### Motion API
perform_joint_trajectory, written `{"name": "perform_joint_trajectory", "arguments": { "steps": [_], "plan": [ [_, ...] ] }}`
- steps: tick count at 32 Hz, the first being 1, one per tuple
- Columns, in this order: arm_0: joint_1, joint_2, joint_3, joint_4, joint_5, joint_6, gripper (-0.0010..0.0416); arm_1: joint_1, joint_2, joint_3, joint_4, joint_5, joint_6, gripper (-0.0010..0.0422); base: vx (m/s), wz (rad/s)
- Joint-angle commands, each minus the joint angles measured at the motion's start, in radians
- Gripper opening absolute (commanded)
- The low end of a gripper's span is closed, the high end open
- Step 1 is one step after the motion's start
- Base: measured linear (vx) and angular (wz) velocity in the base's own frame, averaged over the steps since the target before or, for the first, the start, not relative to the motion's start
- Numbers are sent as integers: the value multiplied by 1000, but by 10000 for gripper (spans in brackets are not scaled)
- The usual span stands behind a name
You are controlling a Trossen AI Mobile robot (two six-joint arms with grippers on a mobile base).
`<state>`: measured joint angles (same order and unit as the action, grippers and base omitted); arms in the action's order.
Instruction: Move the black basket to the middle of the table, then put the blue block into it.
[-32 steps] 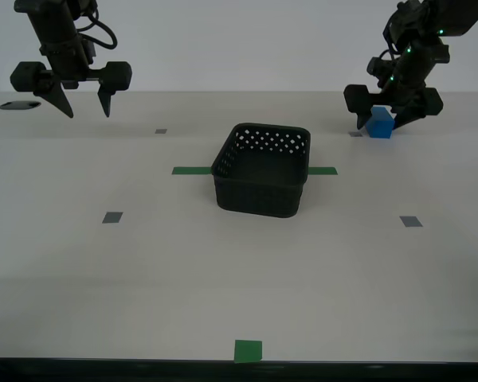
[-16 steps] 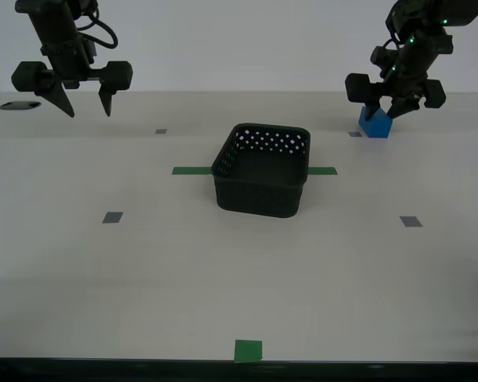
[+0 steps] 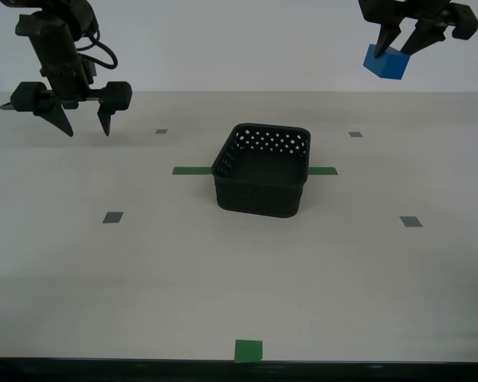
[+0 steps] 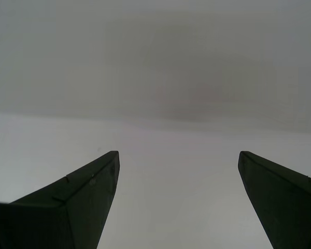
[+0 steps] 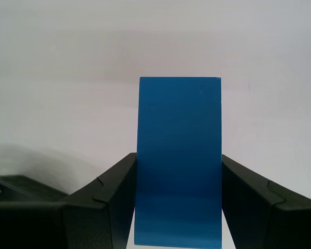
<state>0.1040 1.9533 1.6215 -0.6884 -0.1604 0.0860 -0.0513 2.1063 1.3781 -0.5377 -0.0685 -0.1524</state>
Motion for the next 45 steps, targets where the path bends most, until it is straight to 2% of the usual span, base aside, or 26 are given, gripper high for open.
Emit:
{"name": "perform_joint_trajectory", "arguments": {
  "steps": [1, 6, 9, 13, 18, 21, 27, 29, 30, 32, 33, 35, 36, 37, 38, 40, 41, 42, 45],
  "plan": [
    [40, -43, 6, -10, -11, 0, -1, 2, 0, -61, 32, 0, 4, 314, 0, 0],
    [147, -70, 6, -85, -29, 2, -1, 6, 0, -103, 47, 0, 4, 313, 0, 0],
    [290, -70, 1, -135, -29, 5, -1, 8, 0, -105, 50, 1, 8, 313, 0, 0],
    [412, -70, 0, -158, -29, 20, -1, 11, 0, -105, 56, 1, 7, 313, 0, 0],
    [509, -61, 0, -158, -29, 39, -1, 12, 0, -105, 63, 1, 8, 314, 0, 0],
    [534, -60, -31, -120, -29, 38, 0, 13, 0, -105, 63, 1, 11, 313, 0, 0],
    [532, -60, -97, -69, -28, 36, 13, 14, 0, -105, 69, 1, 11, 314, 0, 0],
    [531, -60, -99, -61, -28, 16, 40, 14, 0, -105, 69, 1, 11, 313, 0, 0],
    [532, -60, -97, -48, -28, -3, 73, 13, 0, -105, 69, 1, 11, 313, 0, 0],
    [532, -60, -97, -46, -28, -11, 90, 14, 0, -105, 69, 1, 11, 314, 0, 0],
    [532, -60, -97, -44, -28, -11, 116, 13, 0, -105, 69, 1, 11, 313, 0, 0],
    [532, -60, -97, -44, -28, -12, 207, 14, 0, -105, 69, 1, 11, 314, 0, 0],
    [532, -60, -97, -45, -28, -12, 220, 13, 0, -105, 69, 1, 11, 314, 0, 0],
    [532, -60, -98, -45, -28, -15, 263, 13, 0, -105, 69, 1, 11, 313, 0, 0],
    [532, -60, -98, -45, -28, -16, 277, 14, 0, -105, 68, 1, 11, 313, 0, 0],
    [532, -60, -98, -45, -28, -18, 332, 14, 0, -105, 68, 1, 11, 313, 0, 0],
    [532, -60, -98, -45, -28, -19, 343, 14, 0, -105, 68, 1, 11, 314, 0, 0],
    [532, -60, -98, -45, -28, -19, 378, 14, 0, -105, 67, 1, 11, 313, 0, 0],
    [532, -60, -98, -45, -28, -21, 395, 14, 0, -102, 63, 1, 10, 313, 0, 0]
  ]
}}
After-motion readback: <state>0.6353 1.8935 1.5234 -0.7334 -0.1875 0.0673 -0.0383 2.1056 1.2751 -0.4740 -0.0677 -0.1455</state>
